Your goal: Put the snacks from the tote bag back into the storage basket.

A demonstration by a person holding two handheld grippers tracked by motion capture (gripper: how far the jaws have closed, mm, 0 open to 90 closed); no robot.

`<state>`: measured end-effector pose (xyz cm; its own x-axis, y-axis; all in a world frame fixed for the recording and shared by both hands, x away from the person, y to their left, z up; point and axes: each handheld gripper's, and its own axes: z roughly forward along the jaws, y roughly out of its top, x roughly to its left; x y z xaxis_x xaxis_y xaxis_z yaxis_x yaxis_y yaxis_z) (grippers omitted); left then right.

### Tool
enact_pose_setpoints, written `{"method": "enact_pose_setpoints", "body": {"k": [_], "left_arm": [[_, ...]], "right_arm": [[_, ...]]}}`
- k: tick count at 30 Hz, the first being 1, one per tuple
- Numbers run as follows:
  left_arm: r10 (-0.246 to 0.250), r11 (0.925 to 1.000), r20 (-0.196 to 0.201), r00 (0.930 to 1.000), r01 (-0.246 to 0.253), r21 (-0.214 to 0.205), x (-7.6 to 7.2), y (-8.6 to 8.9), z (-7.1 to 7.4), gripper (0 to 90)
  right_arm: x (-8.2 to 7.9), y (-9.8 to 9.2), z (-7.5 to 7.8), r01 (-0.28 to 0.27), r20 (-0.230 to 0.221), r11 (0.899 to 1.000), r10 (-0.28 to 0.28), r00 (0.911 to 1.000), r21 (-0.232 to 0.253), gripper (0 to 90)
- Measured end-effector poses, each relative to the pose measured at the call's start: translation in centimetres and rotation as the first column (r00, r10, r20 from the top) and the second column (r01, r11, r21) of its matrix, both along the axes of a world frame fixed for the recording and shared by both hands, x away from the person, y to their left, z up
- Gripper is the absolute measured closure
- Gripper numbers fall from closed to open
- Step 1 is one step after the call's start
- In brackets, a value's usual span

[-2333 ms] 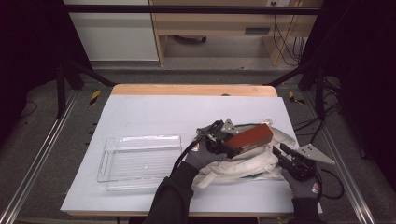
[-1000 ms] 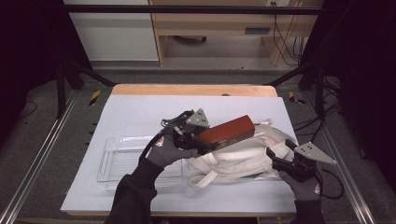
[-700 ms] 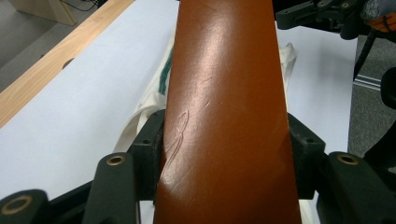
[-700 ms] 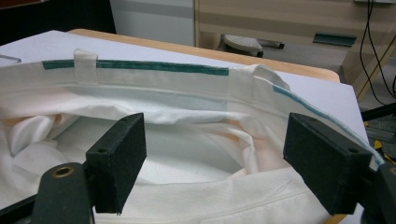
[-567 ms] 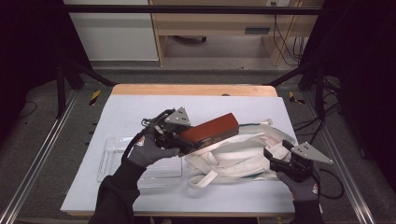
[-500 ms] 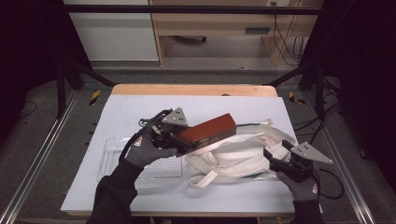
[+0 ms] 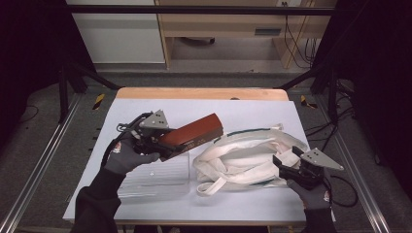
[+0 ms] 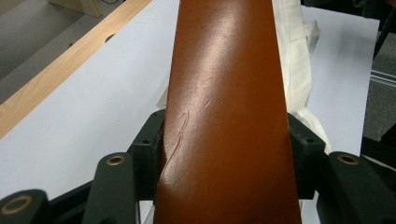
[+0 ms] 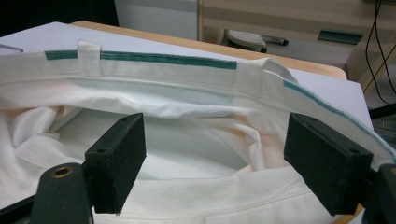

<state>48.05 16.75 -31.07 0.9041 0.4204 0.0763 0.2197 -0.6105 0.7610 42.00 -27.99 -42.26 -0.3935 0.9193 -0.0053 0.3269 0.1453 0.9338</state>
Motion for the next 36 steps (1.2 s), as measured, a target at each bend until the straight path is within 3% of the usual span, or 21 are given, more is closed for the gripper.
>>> {"method": "enact_pose_setpoints", "body": {"k": [6,19,36], "left_arm": [[0.025,0.9996,-0.012,0.9996,-0.025,0.016,-0.2,2.3,-1.1,42.8],[0.076,0.997,-0.052,0.9958,-0.076,-0.007,-0.6,6.3,-4.1,42.8],[0.16,0.9865,-0.085,0.9834,-0.162,-0.023,-1.1,10.8,-6.5,42.8]], "right_arm": [[0.1,0.1,-0.2,-0.004,-0.006,1.0,0.003,1.0,-0.012,21.3],[0.3,0.5,-0.6,-0.008,-0.019,1.0,0.008,0.9998,-0.029,20.9],[0.3,0.8,-0.8,-0.01,-0.023,0.999,0.009,0.9997,-0.041,20.7]]}}
